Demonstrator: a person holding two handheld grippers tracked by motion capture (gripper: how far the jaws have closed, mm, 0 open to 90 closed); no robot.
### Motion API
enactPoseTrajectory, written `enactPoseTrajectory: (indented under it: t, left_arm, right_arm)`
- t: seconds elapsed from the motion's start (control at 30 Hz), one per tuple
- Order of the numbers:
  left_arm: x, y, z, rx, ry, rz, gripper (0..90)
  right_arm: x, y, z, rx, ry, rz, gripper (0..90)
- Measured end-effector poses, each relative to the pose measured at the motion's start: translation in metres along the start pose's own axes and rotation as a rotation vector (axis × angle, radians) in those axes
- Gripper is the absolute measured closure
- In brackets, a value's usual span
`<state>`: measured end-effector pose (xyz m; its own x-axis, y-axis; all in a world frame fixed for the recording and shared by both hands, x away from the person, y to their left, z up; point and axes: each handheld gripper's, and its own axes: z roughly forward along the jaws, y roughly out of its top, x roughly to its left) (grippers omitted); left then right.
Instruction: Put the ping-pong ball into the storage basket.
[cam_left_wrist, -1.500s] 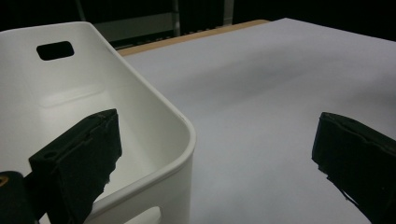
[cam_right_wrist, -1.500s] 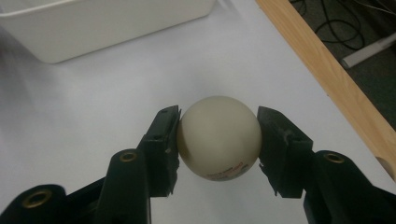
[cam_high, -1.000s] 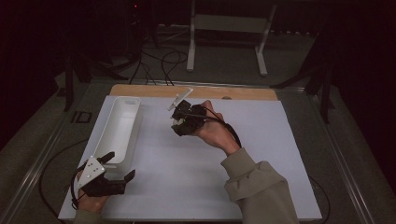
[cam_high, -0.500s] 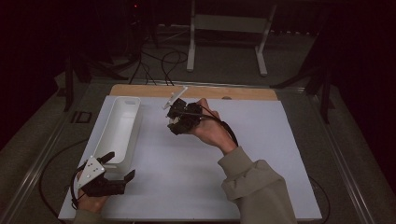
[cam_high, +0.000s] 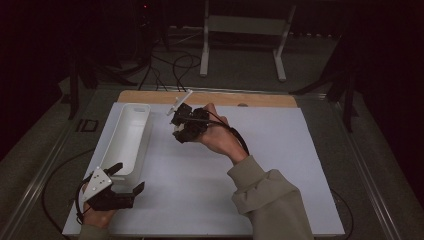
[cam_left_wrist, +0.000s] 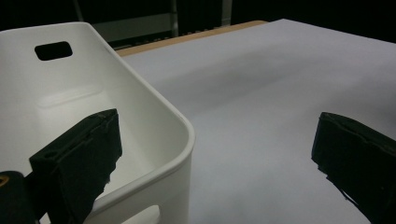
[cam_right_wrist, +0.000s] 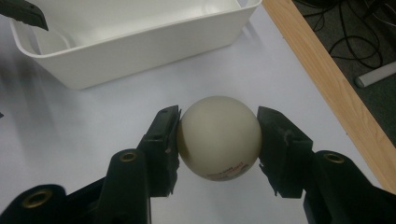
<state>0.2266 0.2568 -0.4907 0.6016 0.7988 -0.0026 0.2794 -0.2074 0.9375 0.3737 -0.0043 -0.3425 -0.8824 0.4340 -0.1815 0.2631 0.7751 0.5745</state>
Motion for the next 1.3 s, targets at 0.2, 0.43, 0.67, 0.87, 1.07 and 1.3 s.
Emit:
enactPoseTrajectory:
  t: [0.2, 0.43, 0.67, 0.87, 1.07, 1.3]
  left_arm:
    - [0.000, 0.000, 0.000, 0.000, 0.000, -0.001, 2.4]
    - [0.000, 0.000, 0.000, -0.001, 0.000, -0.004, 2.5]
    - [0.000, 0.000, 0.000, 0.000, -0.001, -0.005, 2.5]
    - [0.000, 0.000, 0.000, 0.000, -0.002, -0.005, 2.5]
    - [0.000, 0.000, 0.000, 0.000, -0.002, -0.005, 2.5]
    - [0.000, 0.001, 0.000, 0.003, -0.002, -0.003, 2.5]
  right_arm:
    - [0.002, 0.005, 0.003, 0.000, 0.008, 0.001, 50.4]
    - [0.005, 0.011, 0.007, -0.001, 0.011, 0.002, 50.4]
    - [0.009, 0.016, 0.008, -0.001, 0.018, -0.004, 50.4]
    - [0.014, 0.022, 0.010, -0.001, 0.023, -0.012, 50.4]
    - [0.018, 0.026, 0.013, 0.001, 0.029, -0.014, 50.4]
    - [0.018, 0.029, 0.015, -0.005, 0.030, -0.008, 50.4]
